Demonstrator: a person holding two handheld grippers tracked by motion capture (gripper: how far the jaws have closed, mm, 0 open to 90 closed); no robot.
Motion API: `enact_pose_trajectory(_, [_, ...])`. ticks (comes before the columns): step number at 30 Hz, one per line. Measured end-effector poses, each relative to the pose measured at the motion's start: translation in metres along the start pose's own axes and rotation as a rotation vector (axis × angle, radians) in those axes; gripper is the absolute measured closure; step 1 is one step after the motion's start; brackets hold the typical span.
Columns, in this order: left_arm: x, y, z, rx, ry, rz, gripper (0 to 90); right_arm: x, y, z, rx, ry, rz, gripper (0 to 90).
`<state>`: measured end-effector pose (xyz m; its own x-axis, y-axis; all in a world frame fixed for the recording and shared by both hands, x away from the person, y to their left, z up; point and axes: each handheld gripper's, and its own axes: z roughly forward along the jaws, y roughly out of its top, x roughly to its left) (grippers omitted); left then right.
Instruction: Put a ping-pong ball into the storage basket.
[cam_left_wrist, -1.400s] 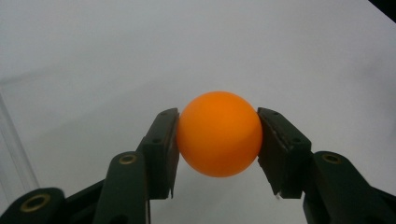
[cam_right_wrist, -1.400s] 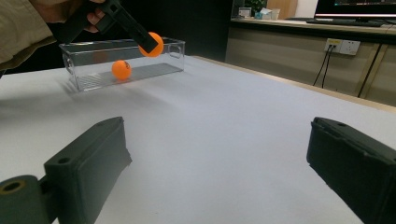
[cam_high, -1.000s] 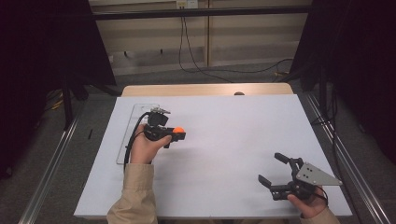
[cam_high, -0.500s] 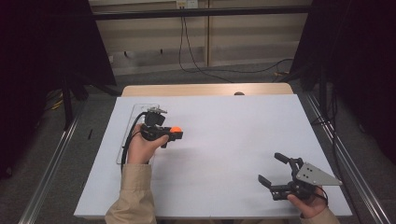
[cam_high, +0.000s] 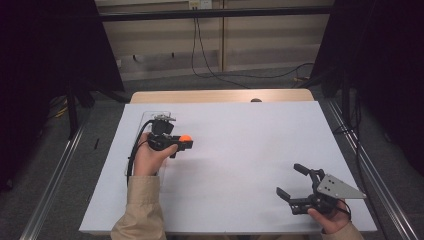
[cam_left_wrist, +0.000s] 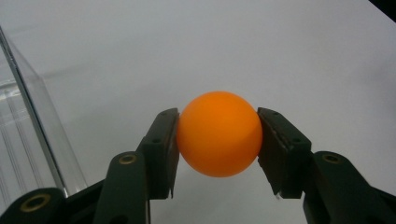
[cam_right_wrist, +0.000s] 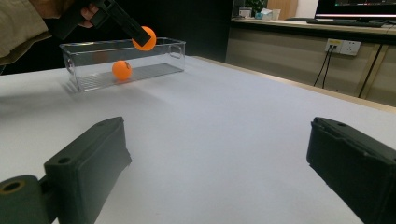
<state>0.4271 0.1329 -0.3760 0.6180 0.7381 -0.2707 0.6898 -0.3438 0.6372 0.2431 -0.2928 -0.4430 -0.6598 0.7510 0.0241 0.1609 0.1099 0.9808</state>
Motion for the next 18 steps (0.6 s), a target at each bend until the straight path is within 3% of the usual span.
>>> enact_pose_trajectory(18, [0.0049, -0.0022, -0.0059, -0.009, 0.015, -0.003, 50.9, 0.0002, 0.0001, 0.0001, -0.002, 0.002, 0.001, 4.4])
